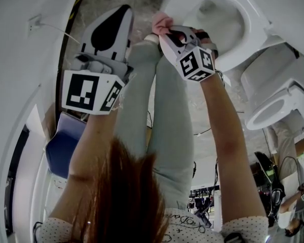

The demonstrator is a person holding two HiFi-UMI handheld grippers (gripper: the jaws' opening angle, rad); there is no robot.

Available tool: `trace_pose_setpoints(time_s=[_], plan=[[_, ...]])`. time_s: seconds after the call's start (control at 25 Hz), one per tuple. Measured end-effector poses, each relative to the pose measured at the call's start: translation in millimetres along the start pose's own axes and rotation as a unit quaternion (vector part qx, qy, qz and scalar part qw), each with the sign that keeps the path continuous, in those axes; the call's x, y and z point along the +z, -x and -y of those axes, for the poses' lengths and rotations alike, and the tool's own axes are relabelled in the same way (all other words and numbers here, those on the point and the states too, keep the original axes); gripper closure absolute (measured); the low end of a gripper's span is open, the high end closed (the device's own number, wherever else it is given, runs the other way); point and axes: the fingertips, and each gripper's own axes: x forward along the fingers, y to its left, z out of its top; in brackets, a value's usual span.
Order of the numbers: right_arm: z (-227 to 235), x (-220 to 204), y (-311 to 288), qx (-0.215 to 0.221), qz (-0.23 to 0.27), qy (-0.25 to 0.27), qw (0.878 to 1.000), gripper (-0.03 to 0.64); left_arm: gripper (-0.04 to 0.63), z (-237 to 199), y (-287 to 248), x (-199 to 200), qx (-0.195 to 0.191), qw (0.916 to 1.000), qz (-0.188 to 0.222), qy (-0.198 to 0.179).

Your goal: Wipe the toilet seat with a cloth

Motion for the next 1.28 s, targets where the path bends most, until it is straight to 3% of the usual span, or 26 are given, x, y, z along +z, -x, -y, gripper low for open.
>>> trace_pose_setpoints(time_s=[1.28], plan=[[69, 7, -1, -0.021, 0.019, 0.005, 1.0, 0.584, 0.591, -6, -17, 6, 0.03, 0.9995, 0.0, 0.014]])
